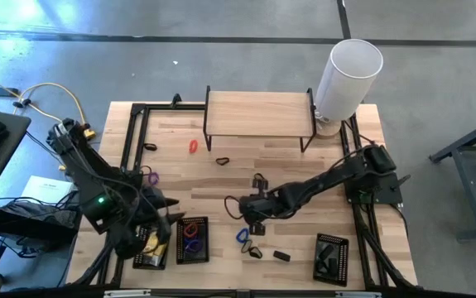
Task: Pick & Place Office Desk Supplies
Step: Put the violet spring key chain into the middle black basket
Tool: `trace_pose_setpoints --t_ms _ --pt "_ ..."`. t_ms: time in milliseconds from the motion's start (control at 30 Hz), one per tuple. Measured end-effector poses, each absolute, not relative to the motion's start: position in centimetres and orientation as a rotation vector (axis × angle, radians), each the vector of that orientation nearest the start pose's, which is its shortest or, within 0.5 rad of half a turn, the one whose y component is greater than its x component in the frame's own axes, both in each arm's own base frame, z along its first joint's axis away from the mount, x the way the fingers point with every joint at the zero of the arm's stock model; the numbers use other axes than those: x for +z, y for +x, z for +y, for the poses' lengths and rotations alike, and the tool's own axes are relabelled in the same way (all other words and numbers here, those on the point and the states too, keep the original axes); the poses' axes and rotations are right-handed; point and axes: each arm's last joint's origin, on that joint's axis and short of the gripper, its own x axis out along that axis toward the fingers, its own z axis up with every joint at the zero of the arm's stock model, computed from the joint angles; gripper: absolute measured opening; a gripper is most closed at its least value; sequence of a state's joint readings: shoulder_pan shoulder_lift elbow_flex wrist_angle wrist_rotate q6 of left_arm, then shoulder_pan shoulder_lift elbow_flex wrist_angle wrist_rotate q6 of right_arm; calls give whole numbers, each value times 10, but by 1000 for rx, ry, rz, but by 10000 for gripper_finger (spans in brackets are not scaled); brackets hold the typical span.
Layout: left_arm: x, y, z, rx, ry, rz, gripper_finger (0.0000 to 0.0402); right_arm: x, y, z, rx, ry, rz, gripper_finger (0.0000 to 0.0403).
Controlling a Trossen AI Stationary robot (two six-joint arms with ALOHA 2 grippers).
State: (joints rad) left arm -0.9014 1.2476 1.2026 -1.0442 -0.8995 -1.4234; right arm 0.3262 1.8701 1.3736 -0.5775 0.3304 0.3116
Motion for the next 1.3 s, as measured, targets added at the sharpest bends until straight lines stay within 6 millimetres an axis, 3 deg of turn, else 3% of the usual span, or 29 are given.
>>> trace_pose_setpoints --t_ms 200,533,767,967,1300 --pt "333 180 -152 423 -399 457 221 271 376 118 -187 -63 830 38" --pt "344 207 -141 350 -85 423 221 334 381 136 -138 -41 626 37" --pt "341 220 -136 294 2 469 221 343 382 142 -146 -41 563 37" --pt "336 242 -144 217 93 452 221 344 384 138 -158 -34 556 37" --pt "319 263 -145 241 147 483 221 344 384 138 -157 -33 553 37"
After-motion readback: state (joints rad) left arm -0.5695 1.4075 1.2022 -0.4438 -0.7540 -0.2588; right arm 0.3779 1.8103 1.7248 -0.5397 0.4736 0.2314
